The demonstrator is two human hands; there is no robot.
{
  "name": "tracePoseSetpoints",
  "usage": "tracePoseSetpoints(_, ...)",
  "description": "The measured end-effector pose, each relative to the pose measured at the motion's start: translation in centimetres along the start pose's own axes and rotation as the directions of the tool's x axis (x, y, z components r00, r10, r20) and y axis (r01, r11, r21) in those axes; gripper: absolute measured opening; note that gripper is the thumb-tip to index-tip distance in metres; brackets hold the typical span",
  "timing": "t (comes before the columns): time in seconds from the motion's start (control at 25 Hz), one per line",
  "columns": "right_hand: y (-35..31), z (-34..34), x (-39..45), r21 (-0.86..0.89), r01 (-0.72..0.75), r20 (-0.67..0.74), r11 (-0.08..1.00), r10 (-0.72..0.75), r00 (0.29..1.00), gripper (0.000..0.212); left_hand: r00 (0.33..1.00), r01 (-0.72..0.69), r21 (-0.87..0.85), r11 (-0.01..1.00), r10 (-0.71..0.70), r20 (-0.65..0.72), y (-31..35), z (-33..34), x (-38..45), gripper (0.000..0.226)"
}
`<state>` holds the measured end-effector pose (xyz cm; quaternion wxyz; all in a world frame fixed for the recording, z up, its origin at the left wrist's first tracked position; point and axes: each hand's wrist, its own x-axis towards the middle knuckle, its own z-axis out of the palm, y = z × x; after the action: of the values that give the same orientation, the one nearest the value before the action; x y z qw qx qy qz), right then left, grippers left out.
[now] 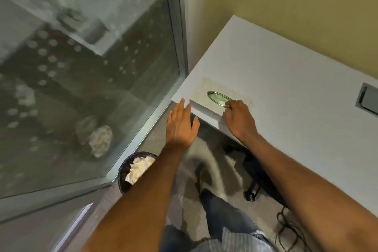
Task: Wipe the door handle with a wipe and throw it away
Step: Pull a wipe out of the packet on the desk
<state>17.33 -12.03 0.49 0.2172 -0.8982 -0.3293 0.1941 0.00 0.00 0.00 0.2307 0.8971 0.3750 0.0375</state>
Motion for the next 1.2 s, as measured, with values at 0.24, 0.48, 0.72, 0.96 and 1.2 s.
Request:
tracePoseSetpoints(0.24, 2.0, 0.5, 4.8, -0.199, 0.088, 0.117, 0.976, -0.065, 0.991, 0.033, 0.997, -0.041, 0.011, 0.999, 0.040, 0.071, 1.9, 3.7, 6.0, 0.053)
tracePoseSetpoints(0.48, 2.1, 0.6, 7.6, -0.365, 0.251, 0.103, 0.897, -0.229, 0.968, 0.020, 0.991, -0.099, 0.061, 0.993, 0.093, 0.098, 2.5, 5.8, 8.4, 0.052)
tracePoseSetpoints(0.72, 2.1, -0.1, 9.3, -0.504, 0.395, 0.258, 0.768, -0.302, 0.918, 0.017, 0.995, -0.069, 0.017, 0.998, 0.067, 0.075, 2.4, 6.4, 8.4, 0.056)
tracePoseSetpoints(0.96, 1.5, -0.2, 10.2, -0.612, 0.486, 0.365, 0.624, -0.323, 0.873, 0.017, 0.995, -0.062, 0.002, 0.998, 0.062, 0.077, 2.2, 6.3, 8.4, 0.057)
tracePoseSetpoints(1.2, 2.4, 0.3, 11.0, -0.587, 0.549, 0.386, 0.595, -0.390, 0.836, 0.006, 0.995, -0.063, 0.006, 0.998, 0.062, 0.077, 1.8, 6.3, 8.4, 0.058)
